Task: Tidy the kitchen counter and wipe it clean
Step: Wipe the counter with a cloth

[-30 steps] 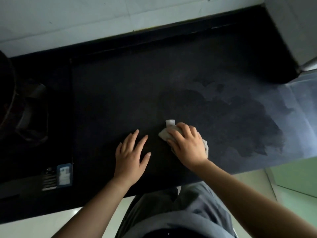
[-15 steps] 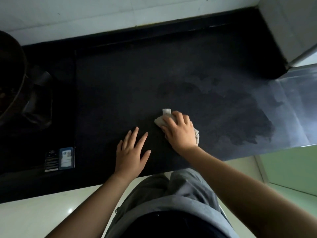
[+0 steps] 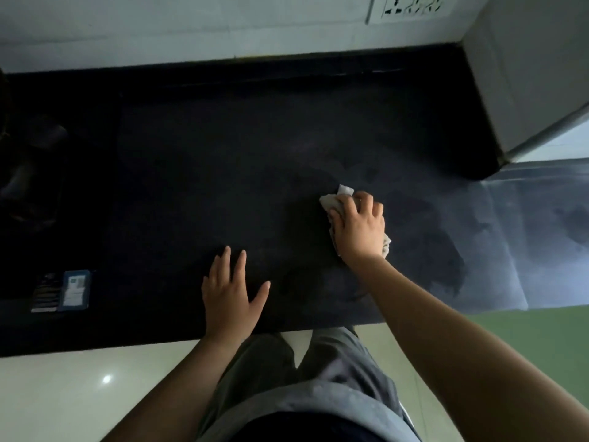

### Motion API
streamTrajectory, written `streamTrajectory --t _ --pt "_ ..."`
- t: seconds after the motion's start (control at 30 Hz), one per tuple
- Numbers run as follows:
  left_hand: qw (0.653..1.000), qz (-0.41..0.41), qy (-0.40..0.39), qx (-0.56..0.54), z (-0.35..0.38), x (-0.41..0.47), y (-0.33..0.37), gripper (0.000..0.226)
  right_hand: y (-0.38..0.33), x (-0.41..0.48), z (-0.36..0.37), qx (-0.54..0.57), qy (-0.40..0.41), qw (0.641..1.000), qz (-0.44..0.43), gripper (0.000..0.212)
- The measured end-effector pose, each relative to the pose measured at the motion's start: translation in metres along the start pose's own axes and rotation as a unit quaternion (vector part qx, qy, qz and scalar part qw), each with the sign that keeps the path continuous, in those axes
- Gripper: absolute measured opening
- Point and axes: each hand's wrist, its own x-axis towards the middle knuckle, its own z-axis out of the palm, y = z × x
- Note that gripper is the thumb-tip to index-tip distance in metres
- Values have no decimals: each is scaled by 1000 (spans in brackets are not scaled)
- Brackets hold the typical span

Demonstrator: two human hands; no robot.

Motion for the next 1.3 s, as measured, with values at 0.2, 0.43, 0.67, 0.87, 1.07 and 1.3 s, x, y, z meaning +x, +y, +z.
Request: streamTrajectory --t 0.2,0.43,0.67,0.87,1.07,1.3 --pt "998 -61 2 -17 12 -8 37 72 25 -16 -15 26 -71 971 -226 35" --pt "993 -109 41 -21 17 -5 54 64 76 47 -25 43 -13 985 -166 33" --pt "986 -146 73 -44 20 -7 65 54 12 63 -1 38 -47 985 -160 37" --pt "992 -115 60 -8 23 -14 56 56 22 1 -7 47 -136 917 -373 34" --pt "997 -62 44 18 25 -24 38 57 62 4 -14 47 -96 917 -383 35" --pt "997 41 3 68 7 -40 -8 54 -26 -16 9 40 -16 991 -129 33"
